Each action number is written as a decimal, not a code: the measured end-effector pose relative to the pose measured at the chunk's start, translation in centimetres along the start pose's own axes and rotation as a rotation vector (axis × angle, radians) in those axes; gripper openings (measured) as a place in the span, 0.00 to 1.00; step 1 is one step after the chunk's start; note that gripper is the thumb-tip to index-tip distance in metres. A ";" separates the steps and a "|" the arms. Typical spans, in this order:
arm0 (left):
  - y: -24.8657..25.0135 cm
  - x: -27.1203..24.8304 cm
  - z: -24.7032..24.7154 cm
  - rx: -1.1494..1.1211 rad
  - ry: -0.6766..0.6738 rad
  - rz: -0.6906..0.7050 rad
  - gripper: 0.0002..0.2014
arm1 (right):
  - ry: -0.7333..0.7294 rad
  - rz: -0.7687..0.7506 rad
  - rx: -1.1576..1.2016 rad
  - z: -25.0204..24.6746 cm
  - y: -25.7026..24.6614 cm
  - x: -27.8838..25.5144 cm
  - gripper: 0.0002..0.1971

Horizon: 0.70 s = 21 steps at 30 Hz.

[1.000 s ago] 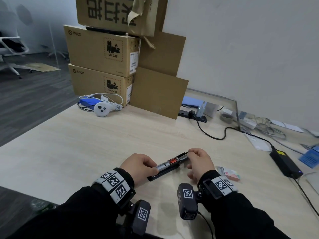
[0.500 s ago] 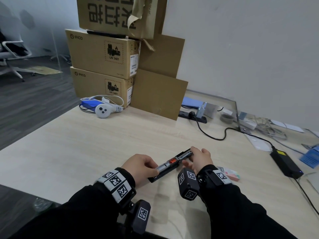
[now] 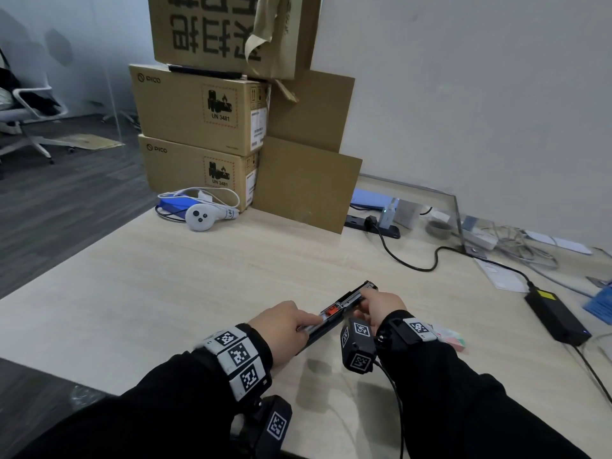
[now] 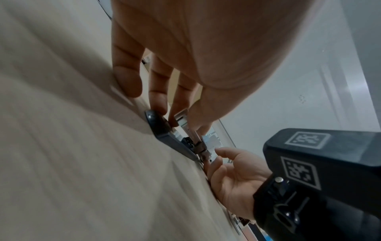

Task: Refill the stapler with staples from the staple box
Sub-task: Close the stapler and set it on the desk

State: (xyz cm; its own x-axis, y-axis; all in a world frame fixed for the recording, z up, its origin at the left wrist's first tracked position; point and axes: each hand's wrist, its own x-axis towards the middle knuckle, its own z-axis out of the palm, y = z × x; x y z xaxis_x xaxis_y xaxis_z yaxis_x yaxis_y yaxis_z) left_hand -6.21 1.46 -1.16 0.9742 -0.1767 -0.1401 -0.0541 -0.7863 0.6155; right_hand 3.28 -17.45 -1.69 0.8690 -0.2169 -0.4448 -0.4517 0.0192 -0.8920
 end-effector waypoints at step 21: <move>-0.1 0.3 0.4 0.016 0.027 -0.005 0.22 | -0.002 -0.194 0.021 0.5 0.0 -1.1 0.25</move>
State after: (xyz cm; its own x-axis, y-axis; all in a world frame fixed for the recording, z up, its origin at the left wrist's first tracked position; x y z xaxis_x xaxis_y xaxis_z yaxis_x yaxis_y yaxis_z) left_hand -6.02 1.29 -1.57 0.9800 -0.1570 -0.1223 -0.0525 -0.7967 0.6020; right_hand 2.47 -16.69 -1.26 0.9399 -0.2165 -0.2642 -0.2712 -0.0028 -0.9625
